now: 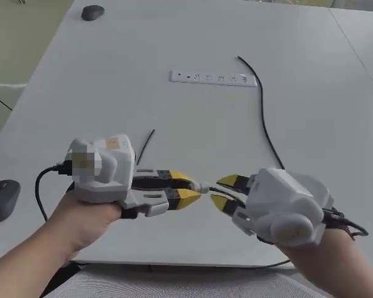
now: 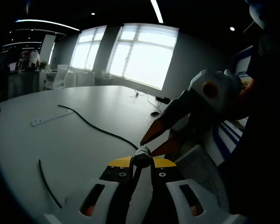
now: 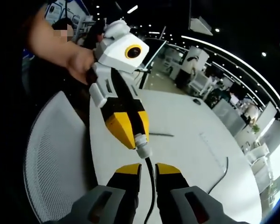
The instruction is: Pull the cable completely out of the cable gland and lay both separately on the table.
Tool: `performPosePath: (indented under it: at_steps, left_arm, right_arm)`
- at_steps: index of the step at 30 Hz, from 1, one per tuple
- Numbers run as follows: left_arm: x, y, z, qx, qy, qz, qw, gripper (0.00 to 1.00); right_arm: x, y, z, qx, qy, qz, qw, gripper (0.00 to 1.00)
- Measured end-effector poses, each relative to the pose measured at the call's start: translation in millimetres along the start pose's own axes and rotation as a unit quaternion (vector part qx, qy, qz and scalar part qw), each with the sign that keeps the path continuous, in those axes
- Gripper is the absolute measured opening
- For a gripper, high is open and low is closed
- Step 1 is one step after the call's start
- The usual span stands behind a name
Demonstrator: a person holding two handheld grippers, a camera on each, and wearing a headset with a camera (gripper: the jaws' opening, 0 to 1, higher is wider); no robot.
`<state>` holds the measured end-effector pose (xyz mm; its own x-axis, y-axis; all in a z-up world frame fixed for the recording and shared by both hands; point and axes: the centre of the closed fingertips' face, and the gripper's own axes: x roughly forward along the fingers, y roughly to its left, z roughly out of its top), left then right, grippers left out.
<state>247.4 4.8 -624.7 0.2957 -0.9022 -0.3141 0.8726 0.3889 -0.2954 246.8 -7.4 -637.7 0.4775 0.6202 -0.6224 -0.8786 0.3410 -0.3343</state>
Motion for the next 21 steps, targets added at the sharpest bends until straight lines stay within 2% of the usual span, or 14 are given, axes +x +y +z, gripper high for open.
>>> performPosePath:
  at_steps: [6, 15, 21]
  left_arm:
    - [1.4, -0.1, 0.1, 0.005, 0.005, -0.003, 1.0000, 0.15]
    - [2.0, 0.9, -1.9, 0.005, 0.011, -0.002, 0.9999, 0.15]
    - [2.7, 1.2, -2.4, 0.005, 0.012, -0.002, 0.9999, 0.15]
  right_arm:
    - [2.0, -0.5, 0.7, -0.019, 0.006, -0.003, 0.9998, 0.05]
    - [5.6, -1.4, -1.2, -0.022, 0.008, -0.002, 0.9997, 0.01]
    - [5.9, -2.2, -2.5, -0.002, 0.006, -0.005, 1.0000, 0.01]
